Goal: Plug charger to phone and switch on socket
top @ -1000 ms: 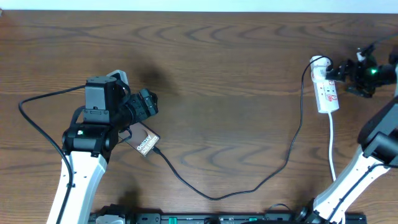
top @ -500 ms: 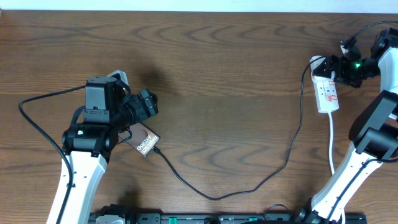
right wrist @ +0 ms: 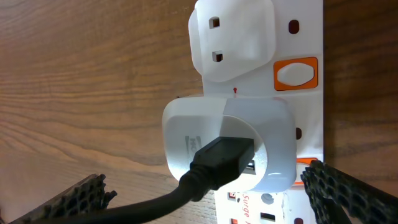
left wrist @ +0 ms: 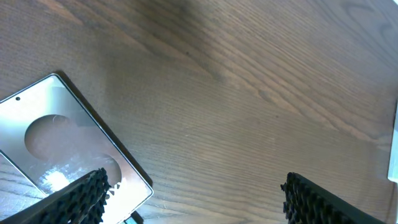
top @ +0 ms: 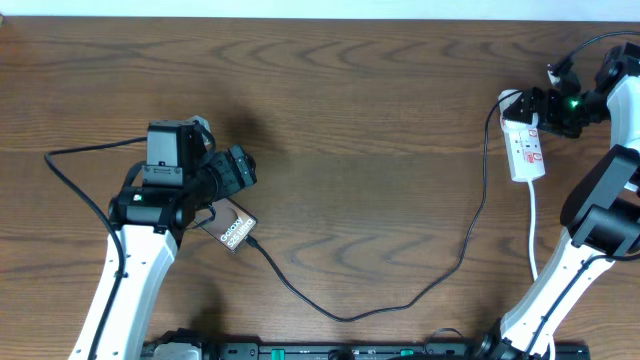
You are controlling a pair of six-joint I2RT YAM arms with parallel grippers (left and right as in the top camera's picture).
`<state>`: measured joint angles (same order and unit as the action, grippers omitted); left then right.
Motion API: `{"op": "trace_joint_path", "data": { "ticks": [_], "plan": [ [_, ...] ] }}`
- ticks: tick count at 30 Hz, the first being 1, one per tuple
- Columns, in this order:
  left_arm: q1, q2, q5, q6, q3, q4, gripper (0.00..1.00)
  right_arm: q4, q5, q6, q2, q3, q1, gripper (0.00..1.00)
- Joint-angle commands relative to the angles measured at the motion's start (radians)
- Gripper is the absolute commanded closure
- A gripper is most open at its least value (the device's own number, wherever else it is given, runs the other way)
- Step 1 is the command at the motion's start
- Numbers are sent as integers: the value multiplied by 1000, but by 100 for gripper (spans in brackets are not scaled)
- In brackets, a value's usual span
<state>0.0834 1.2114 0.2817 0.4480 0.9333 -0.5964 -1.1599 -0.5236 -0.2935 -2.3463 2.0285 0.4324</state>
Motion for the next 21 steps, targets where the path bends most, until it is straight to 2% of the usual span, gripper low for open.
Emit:
{"op": "trace_joint_path", "data": {
  "ticks": [1,21],
  "plan": [
    [3,1,-14,-9,21,-1,12,0,-10,27,-16,19,-15,1],
    [3,1,-13,-9,21,-10,12,15,-38,80,-63,-50,-35,1]
  ]
}}
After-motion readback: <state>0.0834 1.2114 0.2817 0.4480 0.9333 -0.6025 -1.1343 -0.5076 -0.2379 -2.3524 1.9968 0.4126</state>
